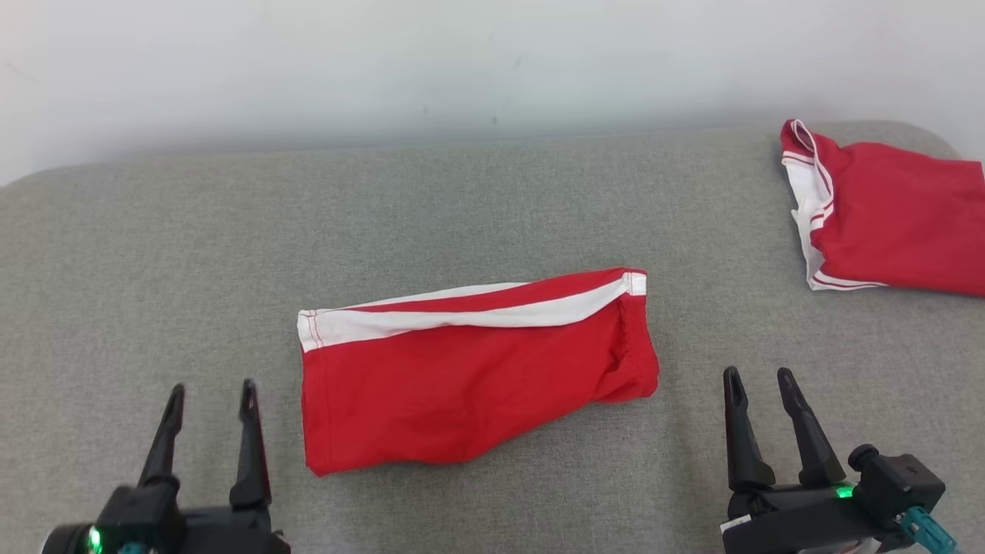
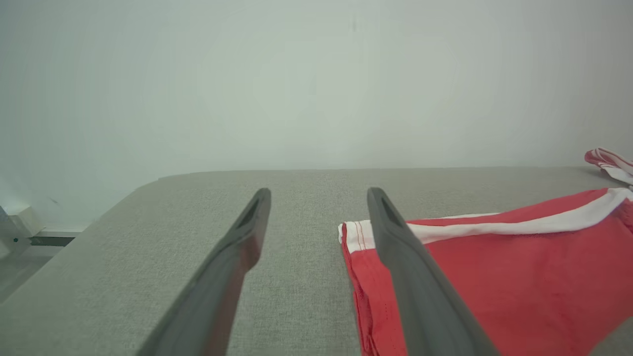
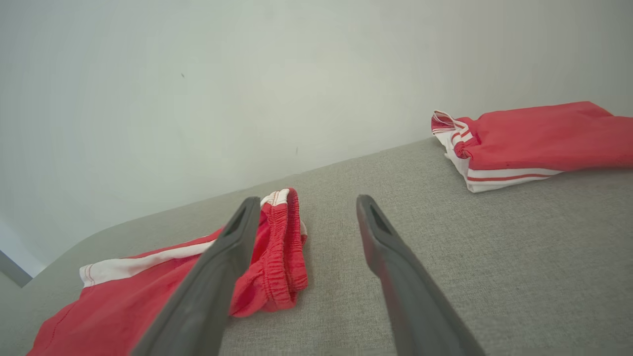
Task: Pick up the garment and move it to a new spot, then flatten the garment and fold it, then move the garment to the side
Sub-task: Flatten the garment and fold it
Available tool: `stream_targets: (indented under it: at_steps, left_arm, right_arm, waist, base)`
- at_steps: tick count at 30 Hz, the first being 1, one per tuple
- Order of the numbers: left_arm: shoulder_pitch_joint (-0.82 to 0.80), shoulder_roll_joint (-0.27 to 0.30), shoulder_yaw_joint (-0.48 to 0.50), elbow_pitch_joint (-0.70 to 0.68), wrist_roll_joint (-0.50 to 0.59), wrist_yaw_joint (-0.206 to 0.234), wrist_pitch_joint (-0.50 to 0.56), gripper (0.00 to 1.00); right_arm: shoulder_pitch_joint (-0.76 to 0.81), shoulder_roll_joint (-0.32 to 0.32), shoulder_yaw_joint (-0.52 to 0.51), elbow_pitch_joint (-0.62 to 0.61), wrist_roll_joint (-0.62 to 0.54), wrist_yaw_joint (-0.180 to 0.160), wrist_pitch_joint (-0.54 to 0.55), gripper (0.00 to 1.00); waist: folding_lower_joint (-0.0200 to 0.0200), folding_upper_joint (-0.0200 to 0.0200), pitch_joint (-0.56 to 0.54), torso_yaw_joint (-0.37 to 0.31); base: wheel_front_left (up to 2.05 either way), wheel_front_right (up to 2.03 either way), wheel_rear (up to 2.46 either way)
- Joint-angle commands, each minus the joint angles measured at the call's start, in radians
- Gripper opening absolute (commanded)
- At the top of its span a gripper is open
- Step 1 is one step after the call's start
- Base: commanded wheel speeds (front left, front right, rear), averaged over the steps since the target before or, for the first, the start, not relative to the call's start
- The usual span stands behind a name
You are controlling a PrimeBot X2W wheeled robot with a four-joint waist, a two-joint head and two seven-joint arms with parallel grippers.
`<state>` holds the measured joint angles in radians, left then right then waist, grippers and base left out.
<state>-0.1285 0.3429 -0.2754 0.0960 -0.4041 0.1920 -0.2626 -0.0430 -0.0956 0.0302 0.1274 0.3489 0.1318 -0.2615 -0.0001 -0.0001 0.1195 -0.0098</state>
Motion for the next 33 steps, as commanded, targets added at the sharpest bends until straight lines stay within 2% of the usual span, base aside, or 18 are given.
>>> stream_targets:
  at_steps: [1,7,9,10,13,23,28,33]
  left_arm:
    - [0.041,-0.031,0.037,-0.016,0.034,-0.007,-0.002,1.00]
    - [0.133,-0.137,0.176,-0.012,0.144,-0.087,-0.003,1.00]
    - [0.154,-0.175,0.221,0.006,0.185,-0.136,-0.003,1.00]
    - [0.154,-0.175,0.221,0.006,0.185,-0.136,-0.003,1.00]
    - [0.167,-0.212,0.258,0.030,0.235,-0.191,-0.003,1.00]
    - [0.150,-0.260,0.335,0.059,0.294,-0.253,-0.003,1.00]
    - [0.139,-0.276,0.345,0.062,0.309,-0.270,-0.003,1.00]
    - [0.125,-0.288,0.321,0.056,0.316,-0.273,-0.003,1.00]
  right_arm:
    - [0.011,0.010,-0.005,0.003,-0.012,-0.003,-0.004,1.00]
    - [0.031,0.026,-0.022,0.020,-0.022,-0.003,-0.004,1.00]
    - [0.043,0.029,-0.021,0.033,-0.029,-0.003,-0.004,1.00]
    - [0.043,0.029,-0.021,0.033,-0.029,-0.003,-0.004,1.00]
    - [0.048,0.033,-0.019,0.044,-0.038,-0.003,-0.004,1.00]
    - [-0.023,0.020,0.004,0.113,-0.072,-0.003,-0.004,1.00]
    - [-0.132,-0.004,0.043,0.216,-0.099,-0.003,-0.004,1.00]
    - [-0.267,-0.033,0.062,0.374,-0.110,-0.003,-0.004,1.00]
  waist:
    - [0.0001,0.0001,-0.010,0.007]
    - [0.0001,0.0001,-0.028,0.019]
    - [0.0001,0.0001,-0.038,0.025]
    - [0.0001,0.0001,-0.038,0.025]
    - [0.0001,0.0001,-0.045,0.033]
    - [0.0001,0.0001,-0.044,0.046]
    - [0.0001,0.0001,-0.033,0.063]
    - [0.0001,0.0001,-0.015,0.101]
  base:
    - [0.00,0.00,0.00]
    - [0.00,0.00,0.00]
    - [0.00,0.00,0.00]
    - [0.00,0.00,0.00]
    - [0.00,0.00,0.00]
    - [0.00,0.00,0.00]
    - [0.00,0.00,0.00]
    - [0.00,0.00,0.00]
